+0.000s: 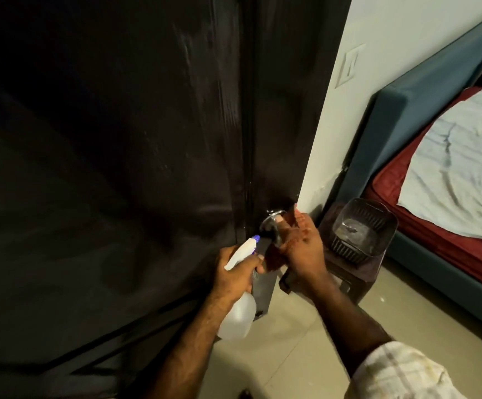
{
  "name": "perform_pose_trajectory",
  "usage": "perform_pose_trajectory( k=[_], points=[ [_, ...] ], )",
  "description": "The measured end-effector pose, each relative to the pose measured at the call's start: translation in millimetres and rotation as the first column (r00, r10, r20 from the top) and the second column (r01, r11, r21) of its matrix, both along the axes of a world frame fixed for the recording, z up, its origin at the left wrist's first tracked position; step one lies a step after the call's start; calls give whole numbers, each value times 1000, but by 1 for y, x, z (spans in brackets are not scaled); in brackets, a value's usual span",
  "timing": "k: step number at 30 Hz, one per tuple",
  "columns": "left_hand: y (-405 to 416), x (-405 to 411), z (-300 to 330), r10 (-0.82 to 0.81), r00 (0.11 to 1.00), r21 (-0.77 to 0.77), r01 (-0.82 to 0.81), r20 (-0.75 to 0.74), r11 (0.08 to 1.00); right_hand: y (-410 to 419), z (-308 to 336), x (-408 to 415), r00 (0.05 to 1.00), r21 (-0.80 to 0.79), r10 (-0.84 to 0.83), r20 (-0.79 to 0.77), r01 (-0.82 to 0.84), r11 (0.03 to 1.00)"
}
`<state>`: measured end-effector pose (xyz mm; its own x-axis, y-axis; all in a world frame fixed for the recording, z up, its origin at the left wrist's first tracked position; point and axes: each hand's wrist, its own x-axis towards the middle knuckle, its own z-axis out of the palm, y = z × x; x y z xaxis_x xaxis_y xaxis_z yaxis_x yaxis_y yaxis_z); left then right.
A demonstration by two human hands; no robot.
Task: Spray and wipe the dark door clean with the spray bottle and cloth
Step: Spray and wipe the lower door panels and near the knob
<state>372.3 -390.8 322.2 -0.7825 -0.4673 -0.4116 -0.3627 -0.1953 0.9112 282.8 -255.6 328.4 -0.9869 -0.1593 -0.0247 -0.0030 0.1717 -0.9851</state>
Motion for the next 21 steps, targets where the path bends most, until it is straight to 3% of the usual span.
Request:
perform_pose_trajectory(
  k=[2, 4, 5, 7, 8, 10, 11, 12, 14, 15, 16, 18, 21],
  points=[
    [-6, 0, 0, 22, 1000, 34, -21, -23, 999, -6, -2, 7, 935, 402, 78, -346, 73, 913],
    [-12, 1, -1, 26, 999, 28, -25, -41, 999, 2, -4, 7, 740, 607, 325, -589, 140, 782],
    [-15, 2, -1, 29, 999, 26, -28, -43, 999, 9, -4, -1, 674, 638, 418, -609, 104, 763],
    [-20, 2, 1, 42, 998, 26, -40, -48, 999, 25, -1, -22, 640, 656, 518, -568, -28, 754],
    [-22, 0, 2, 46, 997, 28, -45, -55, 999, 27, 0, -32, 673, 612, 508, -538, -103, 784],
    [-25, -3, 4, 41, 996, 25, -39, -82, 999, 16, -3, -35, 860, 317, 304, -409, -178, 931],
    [-26, -5, 4, 34, 995, 20, -32, -98, 999, 7, -4, -30, 959, 105, 161, -232, -140, 985],
    [-27, -5, 3, 29, 994, 17, -28, -101, 999, -2, -5, -25, 998, -90, 64, 11, -62, 994],
    [-29, -5, 2, 40, 995, 25, -38, -90, 999, -8, -9, -17, 886, -261, -21, 464, 159, 952],
    [-29, -5, 1, 44, 996, 30, -42, -78, 999, -5, -7, -15, 824, -224, -52, 565, 214, 951],
    [-30, -5, 0, 42, 997, 35, -40, -69, 999, 0, -2, -13, 813, -140, -77, 577, 191, 971],
    [-30, -4, -3, 25, 998, 33, -23, -60, 999, 14, 7, -9, 909, 48, -136, 393, 127, 991],
    [-29, -4, -7, -6, 999, 24, 7, -51, 1000, 21, 35, 4, 995, -31, -36, -89, 34, 999]
  ],
)
